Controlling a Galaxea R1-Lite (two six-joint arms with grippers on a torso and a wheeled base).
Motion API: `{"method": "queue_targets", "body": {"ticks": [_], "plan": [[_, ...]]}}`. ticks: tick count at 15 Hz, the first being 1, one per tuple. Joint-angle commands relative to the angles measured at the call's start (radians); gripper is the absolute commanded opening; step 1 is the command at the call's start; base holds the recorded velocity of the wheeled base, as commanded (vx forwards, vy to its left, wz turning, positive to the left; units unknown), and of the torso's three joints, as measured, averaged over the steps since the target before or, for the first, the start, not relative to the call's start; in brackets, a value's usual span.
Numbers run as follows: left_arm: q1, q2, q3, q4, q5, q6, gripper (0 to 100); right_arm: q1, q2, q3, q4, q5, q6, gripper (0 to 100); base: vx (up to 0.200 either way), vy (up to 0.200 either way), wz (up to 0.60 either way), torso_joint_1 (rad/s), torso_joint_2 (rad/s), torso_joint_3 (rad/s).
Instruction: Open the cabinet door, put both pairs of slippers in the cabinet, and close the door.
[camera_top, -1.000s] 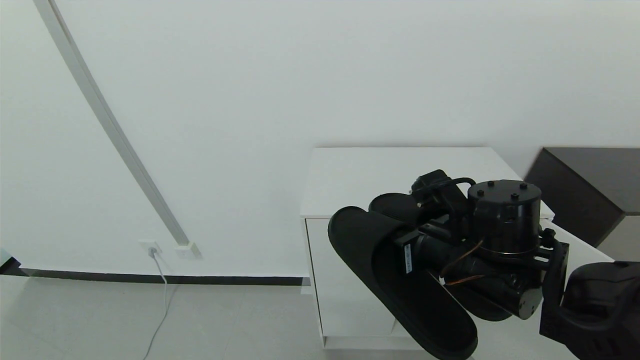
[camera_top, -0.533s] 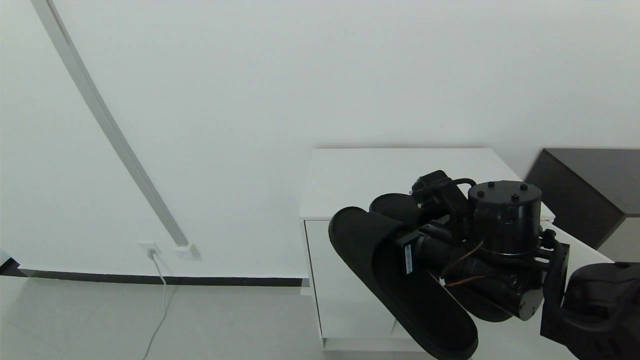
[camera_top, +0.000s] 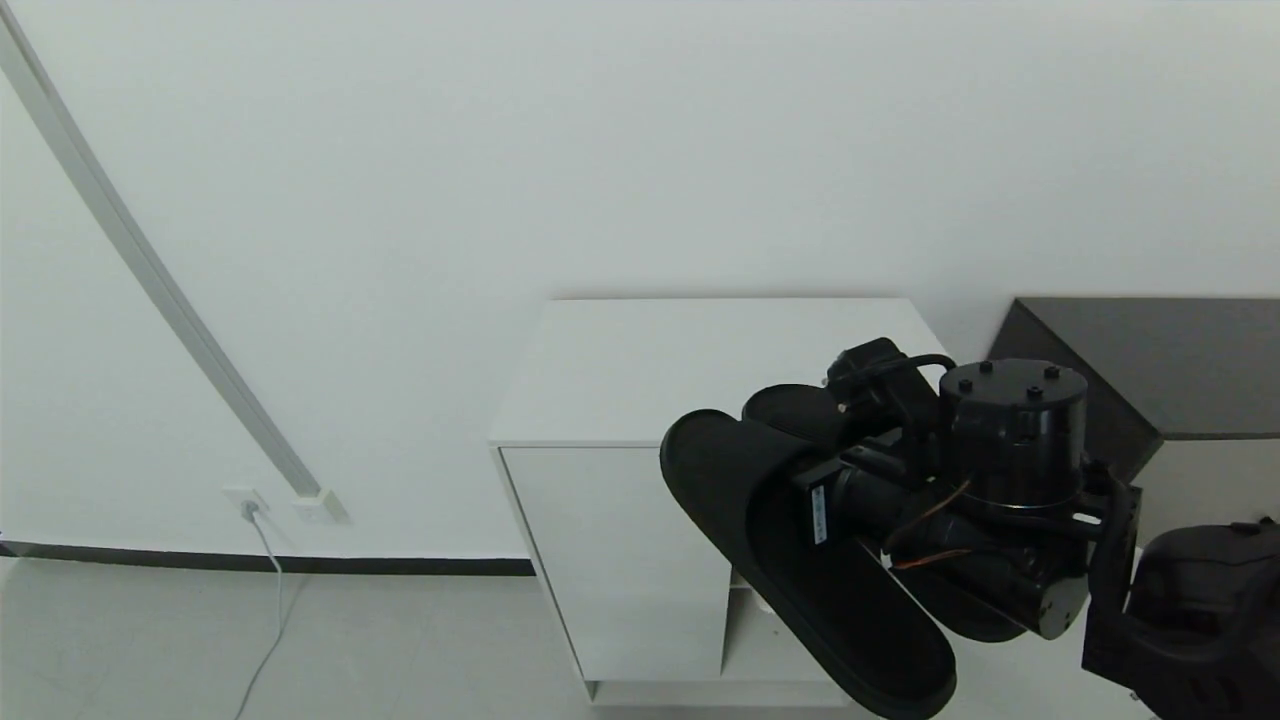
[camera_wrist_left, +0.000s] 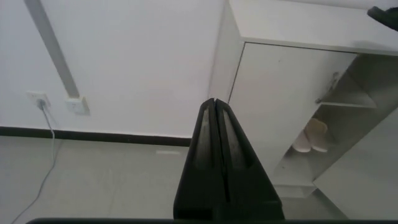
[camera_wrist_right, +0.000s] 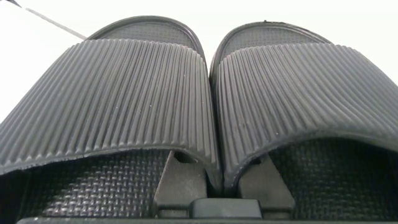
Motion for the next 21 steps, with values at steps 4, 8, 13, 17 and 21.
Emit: {"method": "queue_targets", "body": {"ticks": [4,8,13,17,21], "plan": [[0.0,0.001,0.0,0.0,0.001,0.0,0,0.005,-0.001,0.0,-0.002,-0.018,0.0,0,0.0,-0.2,0.0,0.001,0.0,0.002],[0.0,0.001,0.0,0.0,0.001,-0.003,0,0.008,-0.002,0.012,-0.026,-0.018,0.002,0,0.0,-0.2,0.0,0.004,0.0,0.004],[0.0,0.001,0.0,0.0,0.001,-0.003,0,0.043,-0.015,0.054,-0.094,-0.008,-0.007,0,0.0,0.0,0.0,0.0,0.0,0.0],[0.0,0.001,0.0,0.0,0.001,-0.003,0,0.097,-0.058,0.098,-0.092,-0.004,-0.012,0,0.0,0.0,0.0,0.0,0.0,0.0],[0.0,0.001,0.0,0.0,0.001,-0.003,0,0.113,-0.081,0.137,-0.092,0.0,-0.033,0,0.0,0.0,0.0,0.0,0.0,0.0]]}}
